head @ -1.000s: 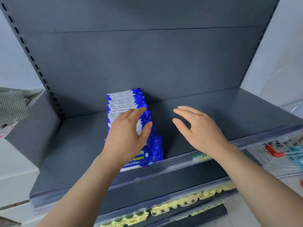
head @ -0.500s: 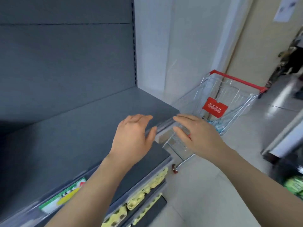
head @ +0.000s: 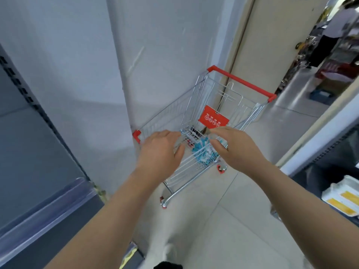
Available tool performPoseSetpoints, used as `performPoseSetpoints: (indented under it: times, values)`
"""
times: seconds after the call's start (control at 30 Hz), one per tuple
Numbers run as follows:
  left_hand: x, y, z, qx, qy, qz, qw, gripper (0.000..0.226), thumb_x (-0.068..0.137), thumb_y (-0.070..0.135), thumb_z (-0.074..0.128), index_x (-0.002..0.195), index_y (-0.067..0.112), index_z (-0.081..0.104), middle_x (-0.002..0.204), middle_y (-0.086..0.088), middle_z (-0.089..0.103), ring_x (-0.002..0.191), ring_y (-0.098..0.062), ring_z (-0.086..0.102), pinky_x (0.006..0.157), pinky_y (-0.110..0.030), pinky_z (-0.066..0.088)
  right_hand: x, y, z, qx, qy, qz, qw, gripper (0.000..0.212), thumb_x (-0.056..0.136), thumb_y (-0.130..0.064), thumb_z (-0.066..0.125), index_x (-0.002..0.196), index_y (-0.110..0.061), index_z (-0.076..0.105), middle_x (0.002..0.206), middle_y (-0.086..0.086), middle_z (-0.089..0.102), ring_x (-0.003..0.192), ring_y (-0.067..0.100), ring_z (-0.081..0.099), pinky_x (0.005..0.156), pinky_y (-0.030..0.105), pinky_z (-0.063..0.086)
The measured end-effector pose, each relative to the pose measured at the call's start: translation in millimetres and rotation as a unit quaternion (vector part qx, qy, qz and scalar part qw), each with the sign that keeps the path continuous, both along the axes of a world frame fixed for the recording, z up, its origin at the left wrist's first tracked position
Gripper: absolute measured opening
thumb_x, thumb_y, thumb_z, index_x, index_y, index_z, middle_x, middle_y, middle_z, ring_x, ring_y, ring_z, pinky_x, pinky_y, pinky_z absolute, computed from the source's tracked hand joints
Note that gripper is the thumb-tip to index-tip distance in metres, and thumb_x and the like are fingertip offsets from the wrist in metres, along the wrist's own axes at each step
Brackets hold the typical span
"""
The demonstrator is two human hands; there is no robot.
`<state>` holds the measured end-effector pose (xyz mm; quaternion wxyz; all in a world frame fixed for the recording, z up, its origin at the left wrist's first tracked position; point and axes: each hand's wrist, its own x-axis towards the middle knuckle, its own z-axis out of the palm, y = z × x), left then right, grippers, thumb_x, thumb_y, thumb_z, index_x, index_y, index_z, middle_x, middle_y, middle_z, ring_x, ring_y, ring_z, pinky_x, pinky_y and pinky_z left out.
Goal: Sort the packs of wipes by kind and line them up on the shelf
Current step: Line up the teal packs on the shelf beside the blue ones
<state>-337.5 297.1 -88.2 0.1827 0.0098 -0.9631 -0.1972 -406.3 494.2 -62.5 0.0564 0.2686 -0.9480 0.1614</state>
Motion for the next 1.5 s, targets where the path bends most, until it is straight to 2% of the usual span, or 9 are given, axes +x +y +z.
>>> performPoseSetpoints:
  times: [0.33,0.53,0.73,0.87,1.0,1.1,1.2,1.37,1.5]
  values:
    - [-241.4,27.5,-50.0,0.013,-0.103,0.001,0.995,0.040,0.099,0.037,0.042,0.135,0.022,0.050,0.127,0.000,0.059,0.116,-0.020,0.052,0.099,-0.036,0.040,-242.0,27.0,-54.0,0.038,-0.087,-0.037,0.995,0.042,0.097,-0.037,0.050,0.136,-0.023,0.051,0.136,-0.004,0.055,0.124,0.016,0.051,0.102,0.034,0.041]
    - [-345.5,36.8,-99.6,0.025,-0.185,0.012,0.982,0.038,0.099,0.037,0.042,0.130,0.020,0.053,0.123,-0.001,0.060,0.112,-0.020,0.053,0.096,-0.036,0.042,-362.1,39.7,-106.2,0.079,-0.144,-0.013,0.986,0.040,0.096,-0.036,0.052,0.135,-0.024,0.052,0.137,-0.002,0.054,0.123,0.018,0.051,0.101,0.034,0.040]
    - [-430.7,52.3,-178.6,0.071,-0.254,0.066,0.962,0.038,0.098,0.037,0.044,0.132,0.023,0.053,0.129,0.003,0.059,0.118,-0.018,0.053,0.101,-0.040,0.044,-482.8,48.4,-187.1,0.146,-0.199,0.103,0.964,0.037,0.096,-0.032,0.053,0.131,-0.021,0.056,0.130,-0.001,0.059,0.115,0.016,0.054,0.097,0.029,0.040]
    - [-470.2,69.5,-246.1,0.142,-0.293,0.110,0.939,0.036,0.098,0.037,0.047,0.129,0.023,0.056,0.123,0.004,0.062,0.113,-0.017,0.056,0.100,-0.038,0.044,-548.4,50.8,-252.4,0.220,-0.243,0.215,0.920,0.037,0.095,-0.026,0.053,0.130,-0.016,0.057,0.124,0.004,0.062,0.106,0.018,0.057,0.092,0.030,0.042]
    - [-497.2,86.2,-311.1,0.197,-0.343,0.143,0.907,0.035,0.096,0.034,0.053,0.129,0.023,0.057,0.123,0.002,0.063,0.114,-0.019,0.056,0.099,-0.034,0.043,-589.9,50.1,-316.0,0.293,-0.269,0.292,0.870,0.040,0.094,-0.026,0.056,0.133,-0.018,0.055,0.129,0.005,0.060,0.112,0.023,0.057,0.094,0.034,0.044]
    - [-509.4,95.9,-357.8,0.230,-0.385,0.147,0.882,0.035,0.093,0.030,0.057,0.127,0.019,0.058,0.120,0.000,0.063,0.113,-0.020,0.056,0.099,-0.034,0.042,-605.4,48.6,-355.9,0.307,-0.298,0.320,0.845,0.043,0.094,-0.029,0.058,0.136,-0.019,0.053,0.134,0.003,0.057,0.119,0.021,0.053,0.087,0.022,0.036]
    - [-517.9,103.7,-396.8,0.261,-0.413,0.142,0.861,0.036,0.089,0.024,0.064,0.123,0.016,0.060,0.113,-0.002,0.065,0.106,-0.022,0.059,0.095,-0.035,0.045,-613.4,45.0,-390.3,0.336,-0.316,0.336,0.821,0.041,0.090,-0.027,0.062,0.131,-0.020,0.057,0.125,0.006,0.061,0.110,0.023,0.056,0.070,0.021,0.027]
    - [-527.2,108.1,-434.3,0.293,-0.432,0.129,0.843,0.031,0.082,0.014,0.072,0.111,0.008,0.066,0.100,-0.007,0.068,0.094,-0.025,0.063,0.089,-0.035,0.049,-617.4,50.3,-437.6,0.335,-0.372,0.335,0.798,0.036,0.080,-0.016,0.070,0.116,-0.016,0.067,0.110,0.000,0.069,0.098,0.018,0.063,0.074,0.023,0.044]
    - [-524.8,105.3,-443.4,0.294,-0.448,0.134,0.834,0.021,0.086,0.011,0.067,0.107,0.010,0.069,0.101,-0.007,0.069,0.098,-0.023,0.061,0.090,-0.030,0.046,-620.3,53.4,-452.8,0.313,-0.380,0.327,0.807,0.016,0.079,-0.015,0.069,0.095,-0.015,0.073,0.087,-0.006,0.069,0.085,0.014,0.063,0.069,0.024,0.044]
